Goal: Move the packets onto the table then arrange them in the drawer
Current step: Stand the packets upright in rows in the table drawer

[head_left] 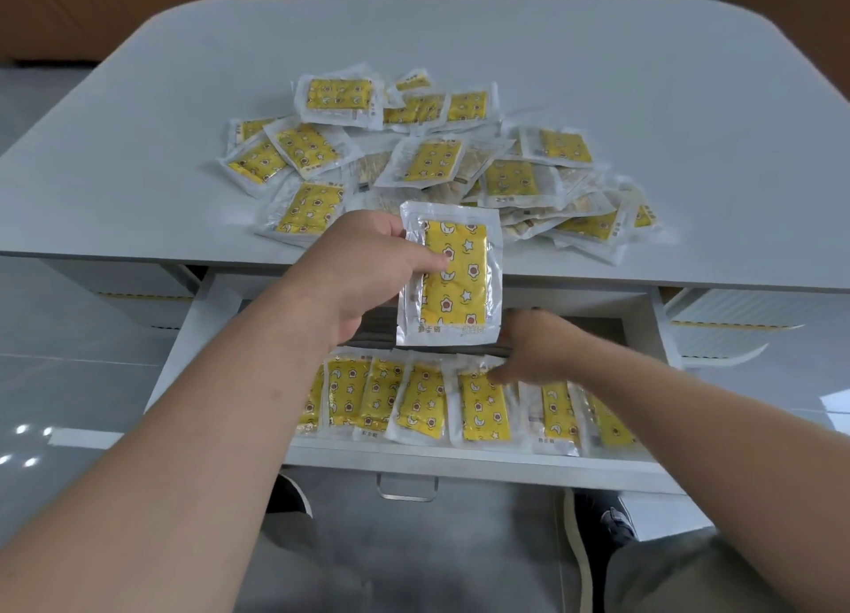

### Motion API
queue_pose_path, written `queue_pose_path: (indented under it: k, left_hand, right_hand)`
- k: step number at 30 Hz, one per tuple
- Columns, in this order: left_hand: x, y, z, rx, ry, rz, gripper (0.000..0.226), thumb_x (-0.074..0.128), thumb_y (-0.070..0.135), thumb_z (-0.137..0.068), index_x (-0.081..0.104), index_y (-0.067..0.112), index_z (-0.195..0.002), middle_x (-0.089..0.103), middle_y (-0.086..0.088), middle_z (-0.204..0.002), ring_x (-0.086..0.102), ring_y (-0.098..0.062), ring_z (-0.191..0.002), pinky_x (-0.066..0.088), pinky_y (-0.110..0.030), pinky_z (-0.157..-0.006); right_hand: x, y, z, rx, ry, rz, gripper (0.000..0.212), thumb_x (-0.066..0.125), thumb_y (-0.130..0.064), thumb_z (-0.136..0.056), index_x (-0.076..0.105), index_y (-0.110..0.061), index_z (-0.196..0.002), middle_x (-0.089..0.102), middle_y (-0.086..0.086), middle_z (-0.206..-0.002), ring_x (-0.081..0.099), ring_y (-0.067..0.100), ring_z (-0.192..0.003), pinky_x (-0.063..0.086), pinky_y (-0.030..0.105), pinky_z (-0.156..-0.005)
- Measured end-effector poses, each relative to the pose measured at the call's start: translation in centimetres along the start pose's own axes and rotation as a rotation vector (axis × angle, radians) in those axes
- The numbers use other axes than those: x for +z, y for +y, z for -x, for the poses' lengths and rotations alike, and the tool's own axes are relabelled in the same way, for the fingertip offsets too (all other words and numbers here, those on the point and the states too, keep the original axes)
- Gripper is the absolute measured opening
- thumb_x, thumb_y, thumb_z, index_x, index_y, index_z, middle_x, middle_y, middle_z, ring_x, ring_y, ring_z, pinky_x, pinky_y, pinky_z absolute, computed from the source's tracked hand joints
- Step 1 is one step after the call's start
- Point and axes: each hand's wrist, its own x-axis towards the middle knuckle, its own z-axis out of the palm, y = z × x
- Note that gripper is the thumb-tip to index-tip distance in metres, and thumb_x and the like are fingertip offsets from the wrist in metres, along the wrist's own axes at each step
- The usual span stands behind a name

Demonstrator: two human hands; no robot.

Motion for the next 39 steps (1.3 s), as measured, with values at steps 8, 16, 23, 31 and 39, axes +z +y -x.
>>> queue_pose_path:
  k: [8,16,23,31,39]
  left_hand:
    - [2.3,-1.7,-0.6,0.004,-0.078,-0.212,0.031,0.086,0.015,-0.076,0.071,0.016,-0.103,0.077,-0.002,-0.098,0.074,-0.019,-0.094,0.057,-0.041,-0.09]
    - [5.9,-1.0,0.0,0.129,-0.052,-0.75,0.034,0.08,0.047,-0.081,0.067,0.016,-0.088,0.069,0.0,-0.082,0.065,-0.018,-0.079,0.052,-0.032,-0.067]
    - [4.9,-0.2,0.2,0.239,0.157,-0.738,0.02,0.069,0.039,-0.092,0.065,0.023,-0.081,0.071,0.003,-0.079,0.07,-0.017,-0.073,0.057,-0.035,-0.074]
    - [3.8,-0.9,-0.2,0.297,0.274,-0.738,0.015,0.07,0.036,-0.09,0.064,0.027,-0.079,0.068,0.007,-0.083,0.065,-0.015,-0.078,0.053,-0.032,-0.069]
    - [2.5,-0.7,-0.5,0.323,0.309,-0.761,0.01,0.07,0.033,-0.091,0.066,0.026,-0.086,0.066,0.008,-0.085,0.064,-0.015,-0.079,0.052,-0.031,-0.069]
  right_hand:
    - [-5.3,3.9,4.2,-0.291,-0.432,-1.136,0.057,0.066,0.01,-0.084,0.057,-0.007,-0.138,0.068,0.016,-0.129,0.066,0.033,-0.117,0.053,0.04,-0.098]
    - [-3.2,4.9,4.7,-0.014,-0.135,-1.076,0.029,0.075,-0.011,-0.087,0.071,-0.001,-0.114,0.078,0.012,-0.097,0.072,0.018,-0.075,0.057,0.029,-0.064]
    - [3.1,6.0,2.8,0.3,-0.069,-0.749,0.027,0.084,-0.016,-0.082,0.065,0.003,-0.084,0.071,0.012,-0.07,0.067,0.018,-0.056,0.06,0.031,-0.06]
    - [3.7,4.0,2.4,0.231,0.021,-0.051,0.036,0.076,-0.042,-0.086,0.057,-0.013,-0.076,0.065,-0.001,-0.068,0.061,0.013,-0.059,0.043,0.024,-0.049]
    - [-1.3,-0.2,4.4,0.165,0.191,0.065,0.03,0.063,-0.043,-0.095,0.056,-0.017,-0.082,0.063,-0.001,-0.077,0.063,0.015,-0.068,0.046,0.027,-0.053]
